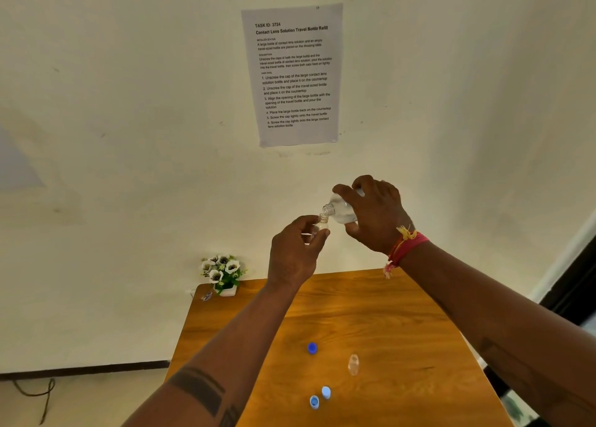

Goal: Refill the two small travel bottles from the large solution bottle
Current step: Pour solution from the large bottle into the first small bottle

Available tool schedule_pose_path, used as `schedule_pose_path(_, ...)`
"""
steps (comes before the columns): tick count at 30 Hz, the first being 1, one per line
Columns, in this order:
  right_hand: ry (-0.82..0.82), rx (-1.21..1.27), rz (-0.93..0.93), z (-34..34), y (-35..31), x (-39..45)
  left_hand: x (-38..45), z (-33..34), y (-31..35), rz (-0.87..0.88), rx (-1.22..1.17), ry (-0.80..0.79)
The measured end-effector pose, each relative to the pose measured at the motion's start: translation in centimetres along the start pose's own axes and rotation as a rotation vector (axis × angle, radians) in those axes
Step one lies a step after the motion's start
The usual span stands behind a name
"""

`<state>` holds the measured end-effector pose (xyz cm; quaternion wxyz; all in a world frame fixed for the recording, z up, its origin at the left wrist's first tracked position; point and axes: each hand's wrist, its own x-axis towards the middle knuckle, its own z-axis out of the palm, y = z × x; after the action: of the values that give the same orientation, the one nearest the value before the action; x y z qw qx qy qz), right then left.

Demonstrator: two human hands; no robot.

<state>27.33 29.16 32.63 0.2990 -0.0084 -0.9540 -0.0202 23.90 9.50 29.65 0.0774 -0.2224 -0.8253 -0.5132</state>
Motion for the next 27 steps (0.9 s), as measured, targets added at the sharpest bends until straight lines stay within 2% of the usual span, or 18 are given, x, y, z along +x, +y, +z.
schedule_pose_path(27, 0.071, -0.037, -0.050, -0.5, -0.2, 1.1, 0.9, -0.2, -0.2, 0.005, -0.035, 0.021)
